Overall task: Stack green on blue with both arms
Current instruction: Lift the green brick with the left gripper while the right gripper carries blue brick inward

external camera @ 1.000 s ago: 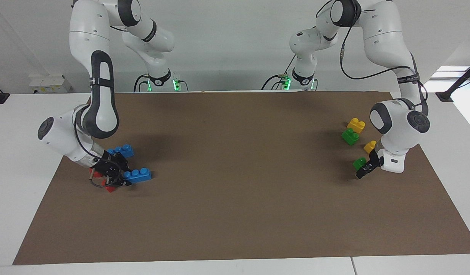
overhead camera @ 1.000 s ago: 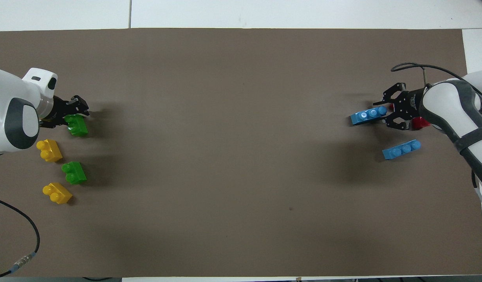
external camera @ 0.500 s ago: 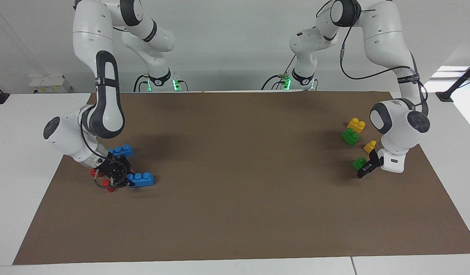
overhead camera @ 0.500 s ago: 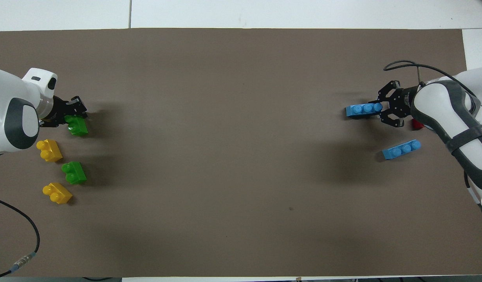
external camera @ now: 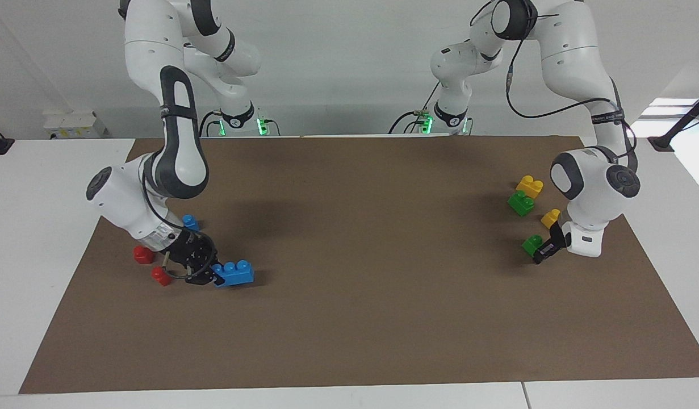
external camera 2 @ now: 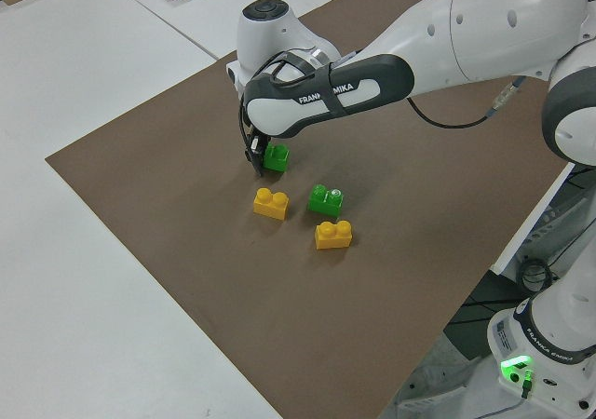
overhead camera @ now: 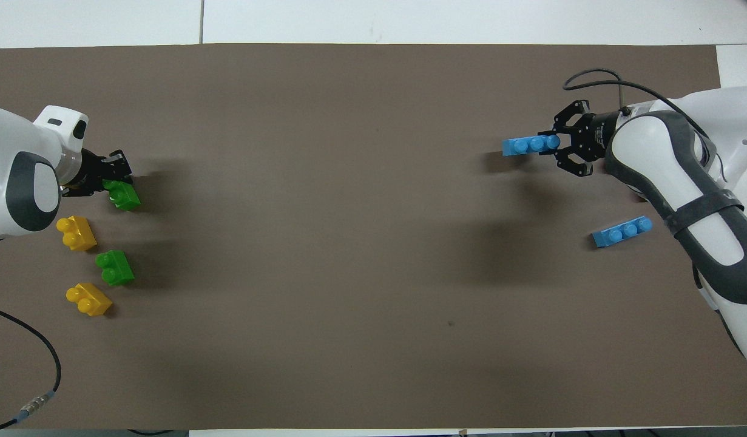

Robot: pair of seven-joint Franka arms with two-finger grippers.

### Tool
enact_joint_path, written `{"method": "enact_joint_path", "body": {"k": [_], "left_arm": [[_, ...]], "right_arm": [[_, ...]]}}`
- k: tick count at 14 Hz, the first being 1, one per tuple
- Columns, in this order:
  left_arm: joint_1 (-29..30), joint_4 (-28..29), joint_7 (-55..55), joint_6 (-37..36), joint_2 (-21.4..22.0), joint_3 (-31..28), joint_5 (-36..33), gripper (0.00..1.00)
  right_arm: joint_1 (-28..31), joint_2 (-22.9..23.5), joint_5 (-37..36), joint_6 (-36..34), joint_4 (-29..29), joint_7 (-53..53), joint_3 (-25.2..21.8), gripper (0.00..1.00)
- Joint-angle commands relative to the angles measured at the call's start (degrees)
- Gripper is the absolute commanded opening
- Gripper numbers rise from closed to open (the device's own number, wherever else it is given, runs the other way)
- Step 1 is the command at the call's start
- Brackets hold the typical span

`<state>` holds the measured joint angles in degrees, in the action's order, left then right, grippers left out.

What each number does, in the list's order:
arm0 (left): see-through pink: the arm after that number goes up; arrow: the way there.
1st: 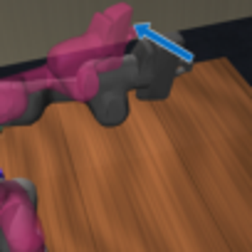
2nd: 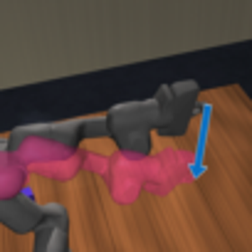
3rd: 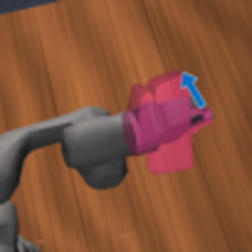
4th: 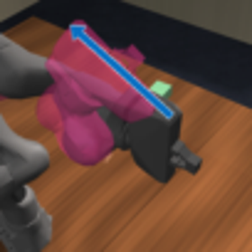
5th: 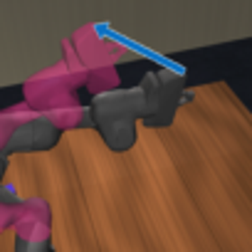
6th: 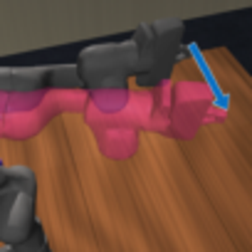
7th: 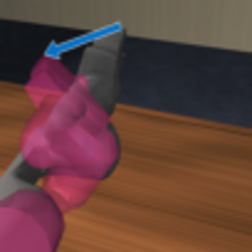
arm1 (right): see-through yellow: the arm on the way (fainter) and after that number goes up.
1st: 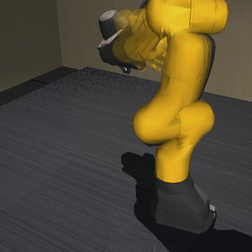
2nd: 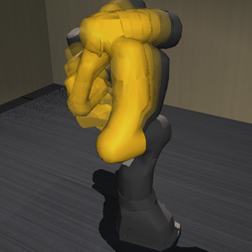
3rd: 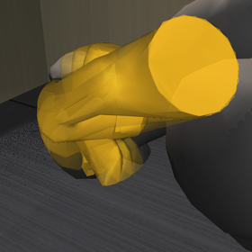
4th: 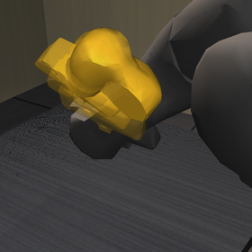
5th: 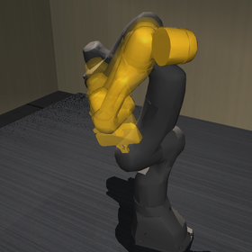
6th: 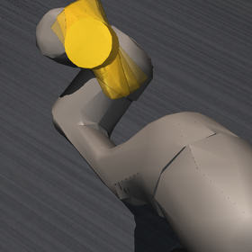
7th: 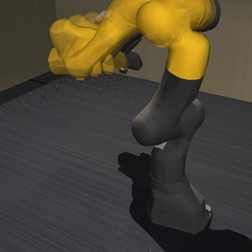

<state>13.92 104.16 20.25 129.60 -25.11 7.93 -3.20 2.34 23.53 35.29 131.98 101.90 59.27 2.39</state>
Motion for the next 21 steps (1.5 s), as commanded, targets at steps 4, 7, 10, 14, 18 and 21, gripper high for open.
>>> {"method": "enact_joint_path", "body": {"k": [4,7,10,14,18,21], "left_arm": [[-0.47,-0.27,0.14,-1.36,0.06,-0.02,-0.49,0.0],[-0.65,-0.36,5.3,-5.57,3.21,0.33,-0.14,0.0],[-3.01,-0.27,13.65,-10.31,7.87,0.68,0.04,0.0],[-9.51,-0.19,30.5,-15.33,12.53,0.68,0.56,0.0],[-18.64,0.08,56.5,-15.6,15.43,0.68,0.56,0.0],[-25.85,0.16,74.27,-14.82,15.53,0.59,0.56,0.0]], "right_arm": [[-7.25,-1.03,-2.5,0.47,-2.75,18.49,0.07,0.0],[-12.08,-1.56,-3.2,0.55,-2.84,25.7,-0.28,0.0],[-16.21,-1.65,-9.16,0.55,-2.84,35.26,-0.1,0.0],[-19.03,-2.44,-10.68,3.1,-0.92,42.49,0.25,0.0],[-23.16,-2.61,-10.68,8.72,2.94,44.88,0.25,0.0],[-25.71,-2.7,-10.68,9.96,5.42,41.91,0.34,0.0]]}}
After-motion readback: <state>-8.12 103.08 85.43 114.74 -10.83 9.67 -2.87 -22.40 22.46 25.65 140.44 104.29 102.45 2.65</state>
